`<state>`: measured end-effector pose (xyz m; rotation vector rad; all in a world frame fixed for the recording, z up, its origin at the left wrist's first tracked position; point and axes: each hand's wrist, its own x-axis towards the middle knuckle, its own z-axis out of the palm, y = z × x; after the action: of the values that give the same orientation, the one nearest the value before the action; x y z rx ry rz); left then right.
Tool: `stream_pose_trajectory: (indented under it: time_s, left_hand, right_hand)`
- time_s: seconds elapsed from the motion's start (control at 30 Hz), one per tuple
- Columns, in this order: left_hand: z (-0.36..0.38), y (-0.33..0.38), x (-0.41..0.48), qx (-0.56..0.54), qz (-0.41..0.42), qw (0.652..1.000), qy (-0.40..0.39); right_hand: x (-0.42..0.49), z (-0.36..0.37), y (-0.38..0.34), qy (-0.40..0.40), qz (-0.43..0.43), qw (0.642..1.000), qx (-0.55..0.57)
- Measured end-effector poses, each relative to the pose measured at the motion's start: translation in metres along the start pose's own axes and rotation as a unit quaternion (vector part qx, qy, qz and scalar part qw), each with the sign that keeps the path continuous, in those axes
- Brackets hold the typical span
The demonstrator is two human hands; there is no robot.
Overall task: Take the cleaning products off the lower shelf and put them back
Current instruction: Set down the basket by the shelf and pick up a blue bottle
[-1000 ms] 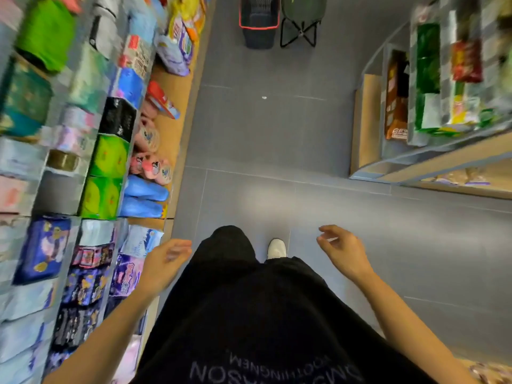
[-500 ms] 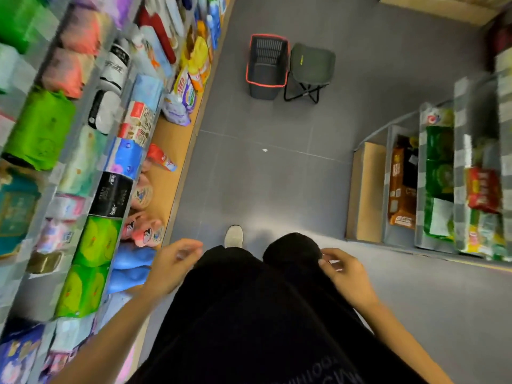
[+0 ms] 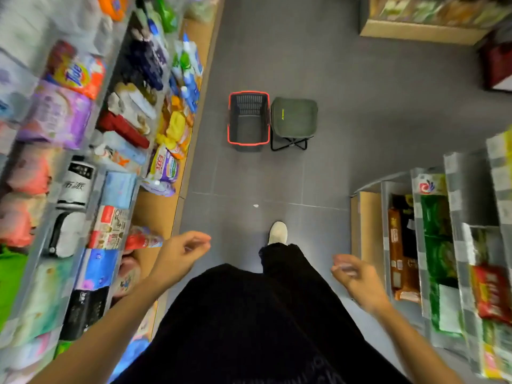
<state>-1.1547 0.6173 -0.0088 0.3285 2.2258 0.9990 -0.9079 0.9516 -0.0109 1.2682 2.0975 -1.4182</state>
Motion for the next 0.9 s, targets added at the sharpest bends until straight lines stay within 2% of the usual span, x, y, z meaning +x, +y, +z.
stream_pose_trajectory:
  time_s: [0.23, 0.47, 0.7, 0.9]
  left_hand:
    - [-0.028, 0.051, 0.086, 0.005, -0.063, 0.997, 0.043]
    - [-0.053, 0.073, 0.201, -0.008, -0.119, 0.991, 0.062]
    - [-0.087, 0.116, 0.373, -0.074, -0.093, 0.991, 0.066]
    - [-0.135, 0.181, 0.497, -0.074, -0.041, 0.993, 0.076]
  right_hand:
    - [0.134, -0.066, -0.129, -0.056, -0.079, 0.994, -0.052]
    - [0.258, -0.085, -0.267, -0.109, -0.137, 0.975, -0.137]
    - [0.363, -0.102, -0.383, -0.119, -0.106, 0.969, -0.190]
    - [0.441, -0.152, -0.470, -0.109, -0.104, 0.953, -0.264]
